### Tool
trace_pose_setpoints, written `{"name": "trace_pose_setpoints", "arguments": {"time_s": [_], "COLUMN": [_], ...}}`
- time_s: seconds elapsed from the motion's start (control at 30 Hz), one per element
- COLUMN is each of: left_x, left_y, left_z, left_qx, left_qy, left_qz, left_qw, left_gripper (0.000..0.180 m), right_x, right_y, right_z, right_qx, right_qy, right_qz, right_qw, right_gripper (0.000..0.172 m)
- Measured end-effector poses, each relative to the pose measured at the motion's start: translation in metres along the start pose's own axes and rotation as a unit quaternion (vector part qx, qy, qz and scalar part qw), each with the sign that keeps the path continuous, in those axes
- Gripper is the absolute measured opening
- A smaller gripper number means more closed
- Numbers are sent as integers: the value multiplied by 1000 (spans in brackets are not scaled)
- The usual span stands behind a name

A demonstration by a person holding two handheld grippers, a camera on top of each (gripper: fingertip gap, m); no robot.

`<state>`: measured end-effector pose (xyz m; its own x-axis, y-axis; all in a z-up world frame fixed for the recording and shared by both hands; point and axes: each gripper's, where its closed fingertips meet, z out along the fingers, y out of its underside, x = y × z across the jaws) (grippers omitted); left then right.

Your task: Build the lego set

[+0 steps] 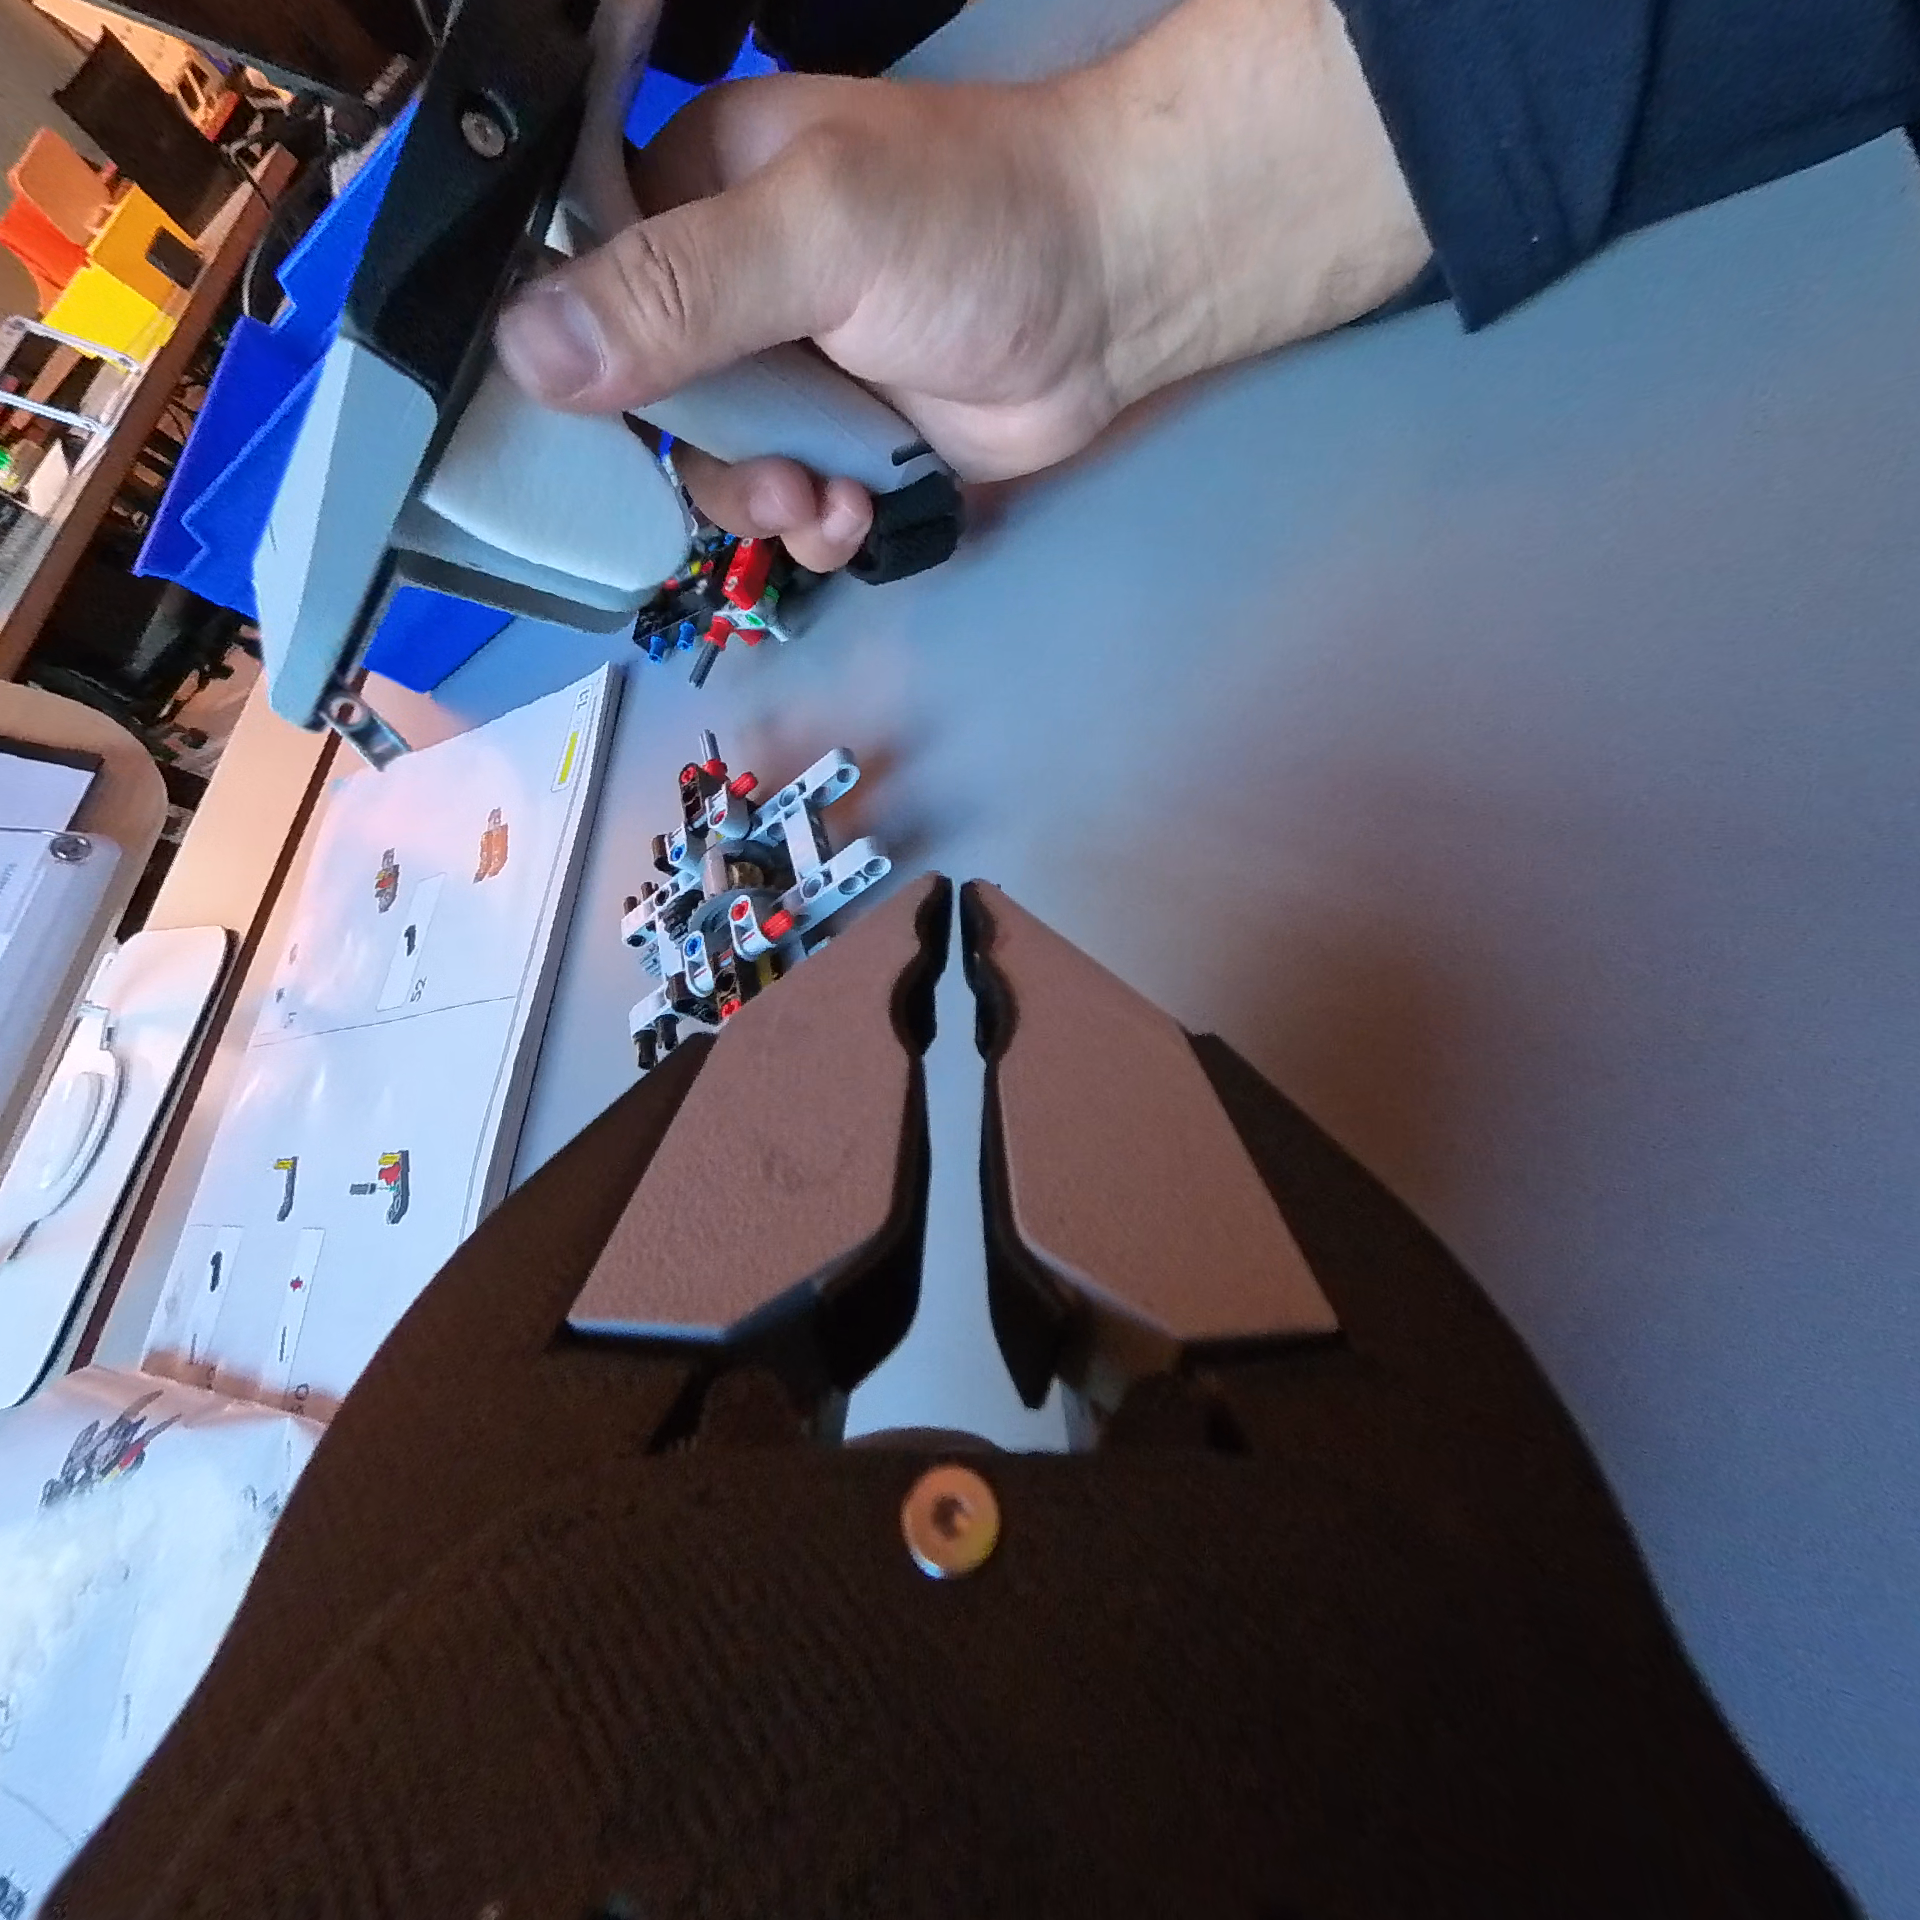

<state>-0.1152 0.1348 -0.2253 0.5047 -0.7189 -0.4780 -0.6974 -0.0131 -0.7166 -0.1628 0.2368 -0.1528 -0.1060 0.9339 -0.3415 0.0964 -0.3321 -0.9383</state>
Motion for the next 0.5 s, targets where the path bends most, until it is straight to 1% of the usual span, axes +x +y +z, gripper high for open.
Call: {"name": "trace_pose_setpoints", "arguments": {"time_s": [0.2,0.3,0.33,0.4,0.47,0.5], "left_x": [-4,-6,-7,-12,-18,-20], "left_y": [1,5,5,7,8,8], "left_z": [-1,0,0,-2,-4,-5], "left_qx": [0,-8,-9,-12,-15,-16], "left_qy": [-4,-4,-5,-14,-25,-28], "left_qz": [-10,-24,-29,-33,-39,-46], "left_qw": [1000,1000,1000,999,999,998], "left_gripper": [0,0,0,0,0,0], "right_x": [0,-5,-4,-10,-26,-33], "right_y": [1,7,13,33,62,79], "right_z": [0,-3,-5,-14,-30,-40], "right_qx": [-2,-23,-40,-101,-193,-242], "right_qy": [-5,-22,-20,-27,-39,-30], "right_qz": [7,7,20,82,153,178], "right_qw": [1000,999,999,991,968,953], "right_gripper": [4,4,3,4,4,4]}}
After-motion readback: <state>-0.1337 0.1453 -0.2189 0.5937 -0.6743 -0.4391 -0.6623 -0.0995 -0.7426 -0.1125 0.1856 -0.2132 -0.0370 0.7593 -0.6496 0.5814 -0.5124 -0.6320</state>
